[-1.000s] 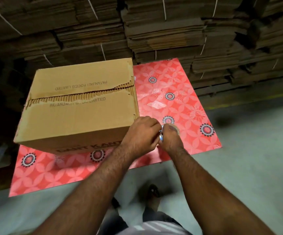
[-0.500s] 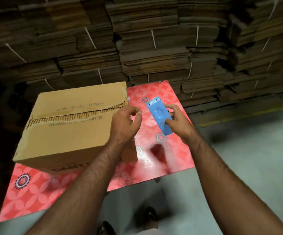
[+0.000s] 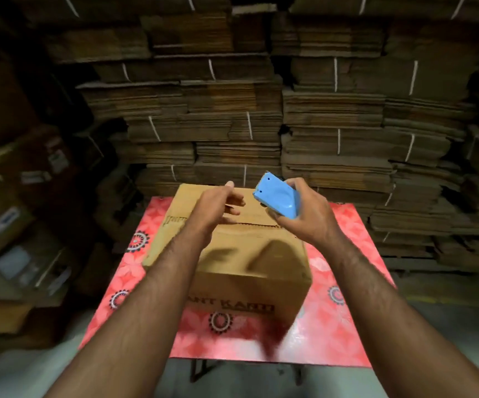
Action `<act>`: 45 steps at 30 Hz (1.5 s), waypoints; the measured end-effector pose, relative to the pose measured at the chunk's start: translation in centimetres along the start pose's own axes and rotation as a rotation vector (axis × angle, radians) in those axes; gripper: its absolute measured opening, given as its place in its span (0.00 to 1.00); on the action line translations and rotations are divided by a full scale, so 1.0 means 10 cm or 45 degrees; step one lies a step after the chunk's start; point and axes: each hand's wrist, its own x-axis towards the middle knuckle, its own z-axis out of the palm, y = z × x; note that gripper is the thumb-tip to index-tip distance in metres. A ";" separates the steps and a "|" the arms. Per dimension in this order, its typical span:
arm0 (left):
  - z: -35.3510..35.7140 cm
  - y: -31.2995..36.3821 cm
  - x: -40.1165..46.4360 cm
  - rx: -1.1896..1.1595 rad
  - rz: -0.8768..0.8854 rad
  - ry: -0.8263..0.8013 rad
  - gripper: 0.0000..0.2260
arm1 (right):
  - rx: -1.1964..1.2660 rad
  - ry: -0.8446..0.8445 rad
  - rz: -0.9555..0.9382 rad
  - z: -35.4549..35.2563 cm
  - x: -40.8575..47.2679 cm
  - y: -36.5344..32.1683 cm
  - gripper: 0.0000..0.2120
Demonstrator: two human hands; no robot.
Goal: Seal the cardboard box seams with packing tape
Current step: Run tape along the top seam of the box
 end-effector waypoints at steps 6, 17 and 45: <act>-0.69 -0.05 -0.02 -0.273 -0.151 -0.104 0.17 | -0.076 -0.172 -0.164 0.48 0.19 -0.62 0.29; -1.39 -0.27 0.24 -0.355 -0.133 -0.112 0.08 | -0.143 -0.275 -0.126 1.01 0.34 -1.22 0.33; -1.14 -0.18 0.60 -0.008 -0.049 0.280 0.09 | -0.446 -0.349 -0.427 0.57 0.81 -0.75 0.30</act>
